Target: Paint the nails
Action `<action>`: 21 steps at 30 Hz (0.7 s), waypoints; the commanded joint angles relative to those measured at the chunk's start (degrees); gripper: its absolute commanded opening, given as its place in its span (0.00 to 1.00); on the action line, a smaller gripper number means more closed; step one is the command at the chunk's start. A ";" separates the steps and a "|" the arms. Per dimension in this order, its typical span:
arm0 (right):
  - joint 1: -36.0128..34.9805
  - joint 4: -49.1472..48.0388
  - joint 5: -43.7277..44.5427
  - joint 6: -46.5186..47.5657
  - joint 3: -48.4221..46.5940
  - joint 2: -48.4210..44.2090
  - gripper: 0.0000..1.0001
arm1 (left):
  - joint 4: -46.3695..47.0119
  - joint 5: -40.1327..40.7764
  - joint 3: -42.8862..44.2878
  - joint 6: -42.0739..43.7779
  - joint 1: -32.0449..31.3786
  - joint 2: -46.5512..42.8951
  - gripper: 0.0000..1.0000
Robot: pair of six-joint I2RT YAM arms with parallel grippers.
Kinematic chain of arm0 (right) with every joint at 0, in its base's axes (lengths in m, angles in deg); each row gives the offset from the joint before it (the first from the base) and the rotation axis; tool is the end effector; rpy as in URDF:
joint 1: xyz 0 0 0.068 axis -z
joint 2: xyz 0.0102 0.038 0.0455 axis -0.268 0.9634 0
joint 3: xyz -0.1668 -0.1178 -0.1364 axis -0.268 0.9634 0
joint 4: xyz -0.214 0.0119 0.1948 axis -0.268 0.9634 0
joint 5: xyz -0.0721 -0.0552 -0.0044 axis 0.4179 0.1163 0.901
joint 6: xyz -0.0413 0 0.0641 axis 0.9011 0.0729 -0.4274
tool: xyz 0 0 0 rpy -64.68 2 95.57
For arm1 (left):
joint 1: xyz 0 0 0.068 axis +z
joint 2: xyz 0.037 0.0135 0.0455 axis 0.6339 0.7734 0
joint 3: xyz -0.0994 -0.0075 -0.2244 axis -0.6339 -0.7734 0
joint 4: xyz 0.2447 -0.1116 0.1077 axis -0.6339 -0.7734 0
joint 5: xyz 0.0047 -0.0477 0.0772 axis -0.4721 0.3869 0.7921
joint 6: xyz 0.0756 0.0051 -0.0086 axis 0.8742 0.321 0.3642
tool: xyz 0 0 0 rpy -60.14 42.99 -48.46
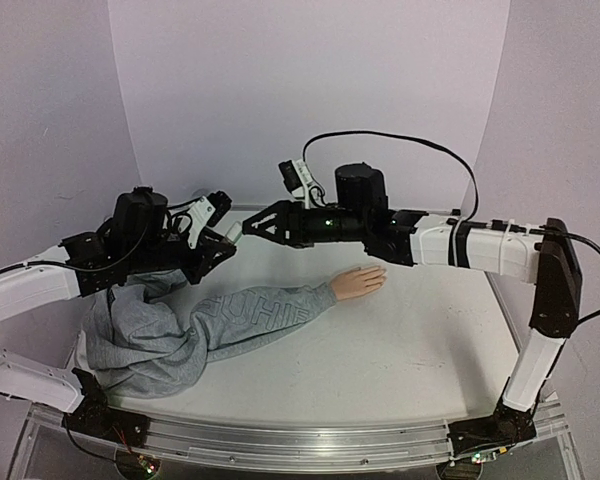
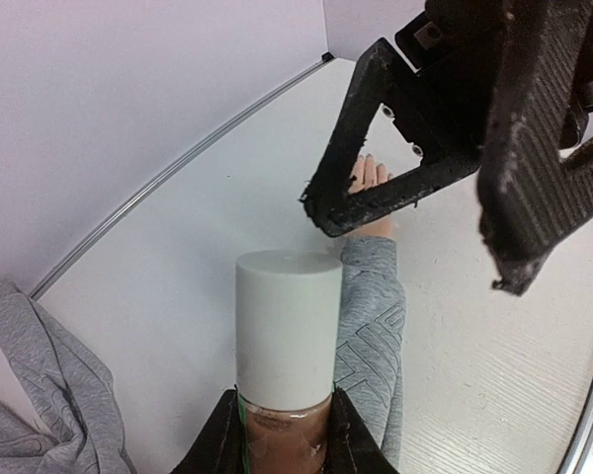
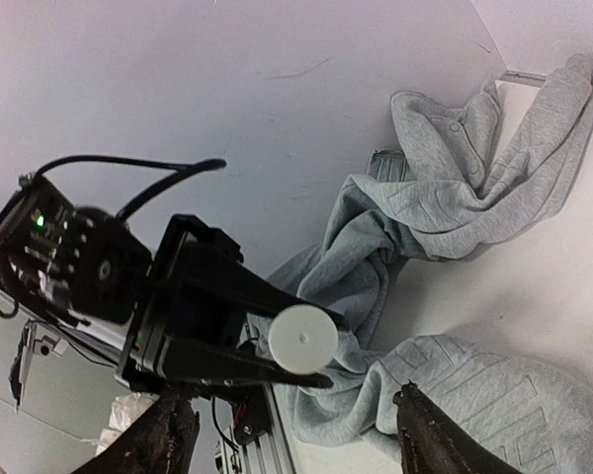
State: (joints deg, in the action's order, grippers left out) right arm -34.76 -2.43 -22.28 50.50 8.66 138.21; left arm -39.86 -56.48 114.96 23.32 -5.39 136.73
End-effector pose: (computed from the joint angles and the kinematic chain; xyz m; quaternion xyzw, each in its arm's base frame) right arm 0.2774 0.3880 0.3132 -0.2821 0.5899 0.6365 0.4090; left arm 0.2296 -0.2323 0.2735 0.4121 0.7303 -0.1747 0.5160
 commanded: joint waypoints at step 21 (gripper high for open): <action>-2.29 -4.87 1.26 -6.10 -7.11 5.85 0.36 | 3.28 -2.86 -0.82 -1.75 -0.36 -2.69 0.00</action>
State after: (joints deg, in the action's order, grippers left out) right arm -36.66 -2.69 -19.07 43.77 2.30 145.09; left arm -39.38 -57.09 113.21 22.75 -5.41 136.38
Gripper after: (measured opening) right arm 0.377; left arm 0.232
